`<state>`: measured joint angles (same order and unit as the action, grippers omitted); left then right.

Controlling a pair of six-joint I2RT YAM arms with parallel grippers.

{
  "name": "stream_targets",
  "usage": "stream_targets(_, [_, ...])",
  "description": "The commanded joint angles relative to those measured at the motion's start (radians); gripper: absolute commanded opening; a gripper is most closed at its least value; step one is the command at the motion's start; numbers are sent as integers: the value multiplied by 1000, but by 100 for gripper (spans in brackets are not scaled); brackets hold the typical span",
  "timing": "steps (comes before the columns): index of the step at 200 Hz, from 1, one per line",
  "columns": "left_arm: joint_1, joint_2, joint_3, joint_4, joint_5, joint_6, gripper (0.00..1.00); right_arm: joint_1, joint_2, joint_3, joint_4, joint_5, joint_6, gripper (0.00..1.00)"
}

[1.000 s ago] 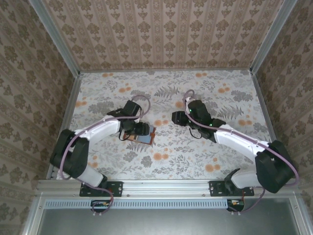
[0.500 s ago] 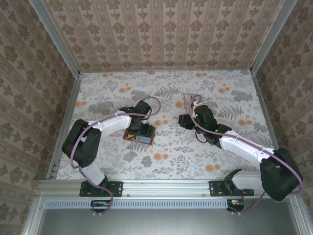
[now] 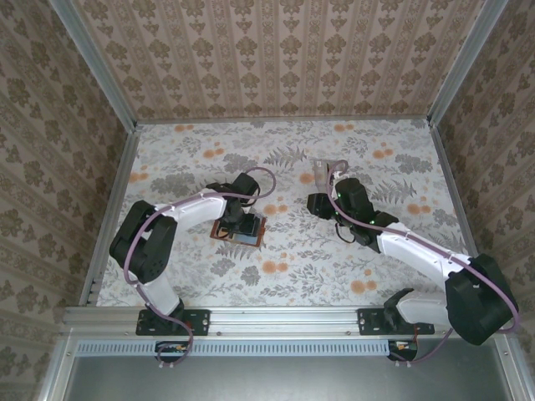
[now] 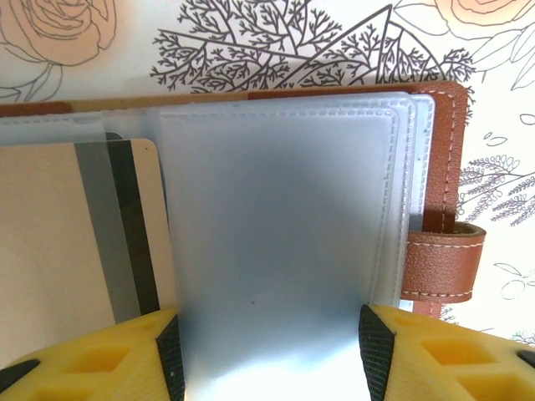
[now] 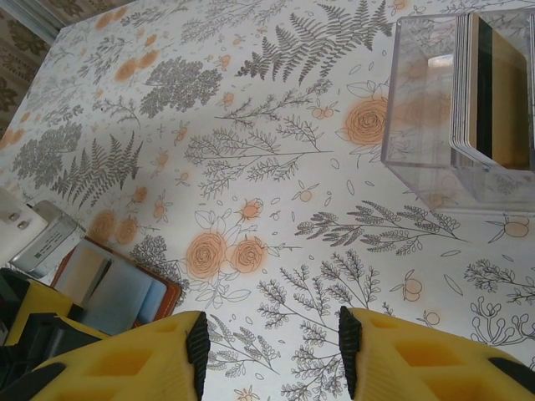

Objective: Put the credit cards into the card holder

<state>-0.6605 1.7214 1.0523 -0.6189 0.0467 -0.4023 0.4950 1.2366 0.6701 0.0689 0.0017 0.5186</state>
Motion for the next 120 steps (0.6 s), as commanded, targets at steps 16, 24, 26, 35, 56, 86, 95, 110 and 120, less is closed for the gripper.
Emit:
stream_targets(16, [-5, -5, 22, -47, -48, 29, 55, -15, -25, 5, -6, -16, -9, 48])
stream_targets(24, [-4, -9, 22, -49, -60, 30, 53, -15, -27, 7, -8, -16, -9, 48])
stream_targets(26, [-4, -11, 22, -51, -63, 30, 52, -16, -28, 6, -6, -17, -9, 48])
stream_targets(35, [-5, -20, 21, -58, -81, 30, 51, -16, -31, 3, -6, -14, -9, 48])
stream_targets(56, [-13, -52, 24, -76, -169, 45, 45, -19, -37, -1, -2, -12, -9, 48])
stream_targets(86, [-14, -64, 38, -104, -239, 71, 38, -23, -35, -7, -1, -14, -7, 47])
stream_targets(95, [-14, -65, 39, -106, -247, 78, 38, -24, -35, -7, 0, -17, -8, 47])
stream_targets(110, [-11, -62, 40, -113, -267, 82, 37, -25, -30, -7, 4, -28, -6, 47])
stream_targets(120, [-9, -59, 41, -113, -274, 85, 35, -26, -17, 1, 3, -53, -3, 47])
